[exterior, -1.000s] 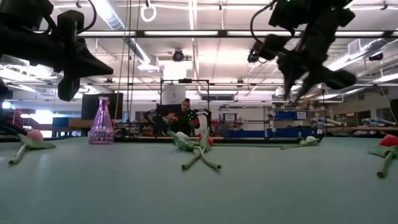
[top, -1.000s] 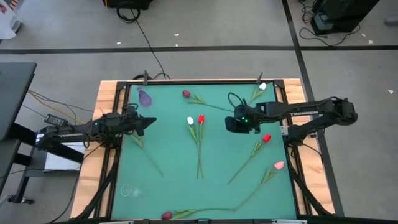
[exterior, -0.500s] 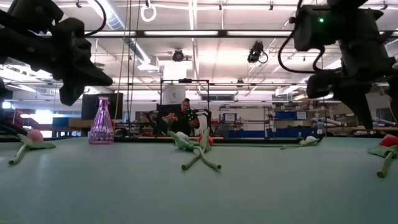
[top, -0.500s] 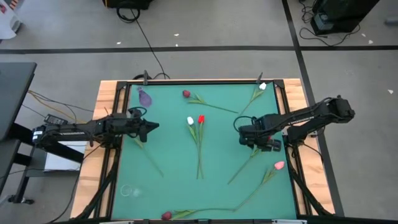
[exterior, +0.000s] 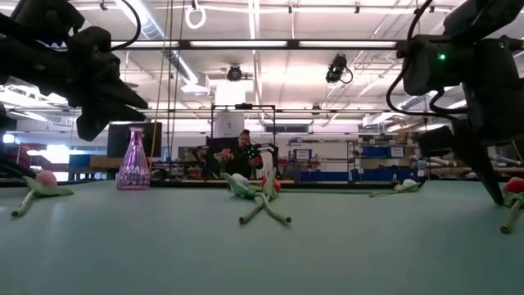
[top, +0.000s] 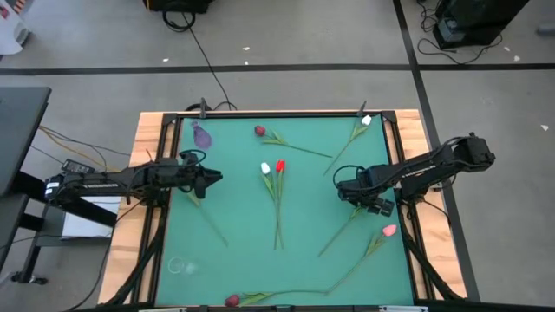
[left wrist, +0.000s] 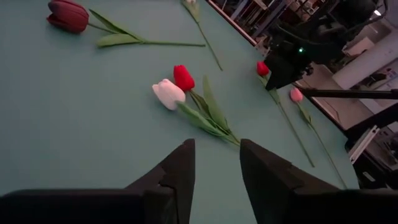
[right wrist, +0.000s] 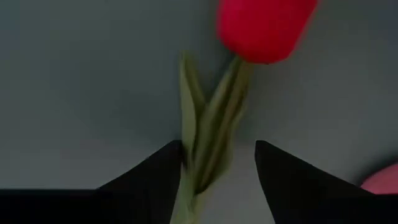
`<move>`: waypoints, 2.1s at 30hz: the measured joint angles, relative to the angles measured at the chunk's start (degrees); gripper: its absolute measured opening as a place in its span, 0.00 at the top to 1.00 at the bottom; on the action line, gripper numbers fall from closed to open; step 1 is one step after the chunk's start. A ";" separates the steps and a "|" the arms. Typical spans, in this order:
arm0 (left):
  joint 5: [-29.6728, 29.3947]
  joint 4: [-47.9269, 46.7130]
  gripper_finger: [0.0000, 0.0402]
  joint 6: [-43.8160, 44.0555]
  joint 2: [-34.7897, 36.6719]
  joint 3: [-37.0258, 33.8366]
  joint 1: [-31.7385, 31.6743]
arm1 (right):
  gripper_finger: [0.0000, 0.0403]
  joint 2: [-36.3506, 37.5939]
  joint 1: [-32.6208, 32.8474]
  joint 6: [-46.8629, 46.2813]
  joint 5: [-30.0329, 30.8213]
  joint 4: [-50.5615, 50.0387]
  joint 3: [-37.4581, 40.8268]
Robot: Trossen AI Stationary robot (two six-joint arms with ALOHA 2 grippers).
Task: Sort flowers into vase by color
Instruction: Put the right red flower into the transparent vase
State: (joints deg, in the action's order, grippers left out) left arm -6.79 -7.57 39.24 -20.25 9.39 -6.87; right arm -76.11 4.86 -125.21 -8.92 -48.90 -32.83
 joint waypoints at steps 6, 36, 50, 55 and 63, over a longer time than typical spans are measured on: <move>0.00 0.02 0.66 0.00 0.00 0.02 0.00 | 0.63 0.13 0.48 0.54 1.57 1.66 1.45; -5.68 15.52 0.66 -9.94 0.04 0.04 -0.04 | 0.98 -0.22 4.83 29.32 29.66 5.76 -8.67; -3.62 26.56 0.66 -10.72 -2.50 0.04 -0.02 | 0.97 -0.18 0.76 87.80 40.63 47.70 -15.83; 0.94 33.67 0.66 -11.93 -6.82 0.04 0.02 | 0.97 -0.29 -3.16 96.22 34.15 59.28 -17.87; 2.31 42.75 0.60 -11.20 -16.08 0.92 0.20 | 0.98 -5.67 -7.32 105.53 20.75 60.91 -28.24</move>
State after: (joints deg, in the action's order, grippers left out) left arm -4.48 35.17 28.05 -36.33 10.30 -6.67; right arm -81.78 -2.46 -19.68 11.83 12.01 -61.07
